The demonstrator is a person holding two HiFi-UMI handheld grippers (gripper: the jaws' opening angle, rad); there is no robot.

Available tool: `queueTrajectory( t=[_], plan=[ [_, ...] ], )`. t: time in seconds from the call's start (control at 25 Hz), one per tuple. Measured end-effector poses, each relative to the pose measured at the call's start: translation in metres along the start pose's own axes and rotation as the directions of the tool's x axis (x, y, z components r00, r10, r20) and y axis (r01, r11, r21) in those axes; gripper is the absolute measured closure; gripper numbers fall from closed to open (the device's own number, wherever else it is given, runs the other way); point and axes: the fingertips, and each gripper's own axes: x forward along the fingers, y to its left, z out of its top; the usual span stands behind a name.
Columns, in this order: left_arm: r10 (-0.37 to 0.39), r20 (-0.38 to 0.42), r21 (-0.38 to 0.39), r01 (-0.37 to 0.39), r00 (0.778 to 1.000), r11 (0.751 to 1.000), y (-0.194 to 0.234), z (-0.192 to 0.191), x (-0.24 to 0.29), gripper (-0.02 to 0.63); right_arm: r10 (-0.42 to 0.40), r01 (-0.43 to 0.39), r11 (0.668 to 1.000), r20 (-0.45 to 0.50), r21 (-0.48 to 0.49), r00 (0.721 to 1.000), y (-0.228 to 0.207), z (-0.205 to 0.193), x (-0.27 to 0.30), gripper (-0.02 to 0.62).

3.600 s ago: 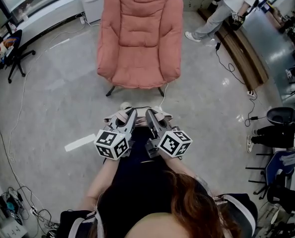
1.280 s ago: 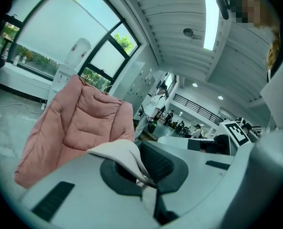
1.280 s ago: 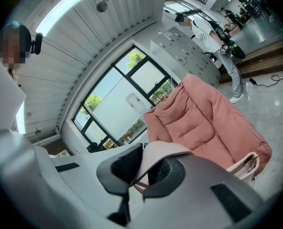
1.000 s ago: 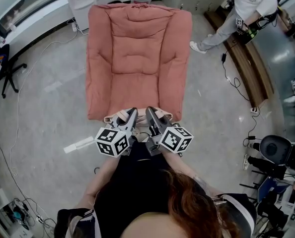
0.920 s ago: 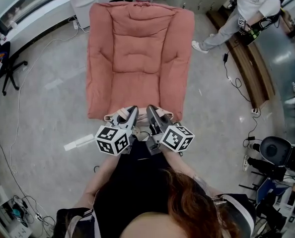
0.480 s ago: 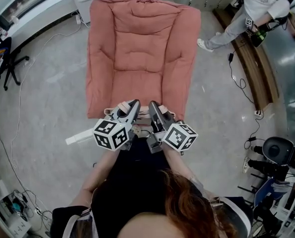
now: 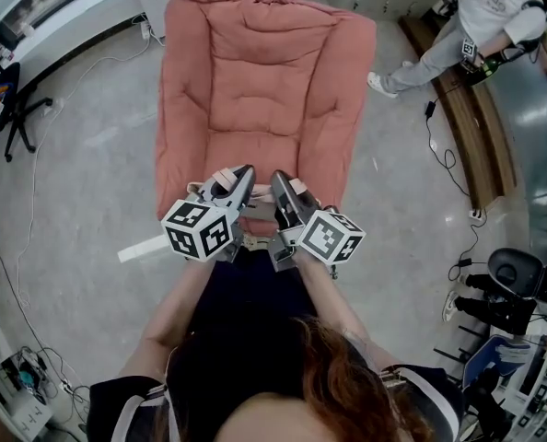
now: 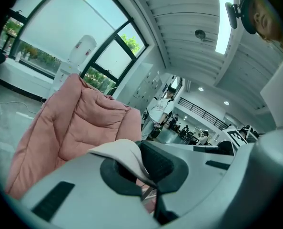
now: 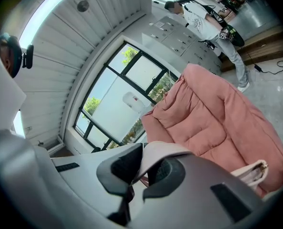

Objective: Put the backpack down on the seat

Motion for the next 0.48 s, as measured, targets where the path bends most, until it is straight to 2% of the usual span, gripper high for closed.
queueTrajectory(
  t=[0.48],
  plan=[
    [-0.027,0.029,0.029,0.026,0.999,0.999,0.022,0.065,0.044,0.588,0.046,-0.046,0.998,0.000,-0.049,0.999,0.008,0.065,0.058,0.561]
  ],
)
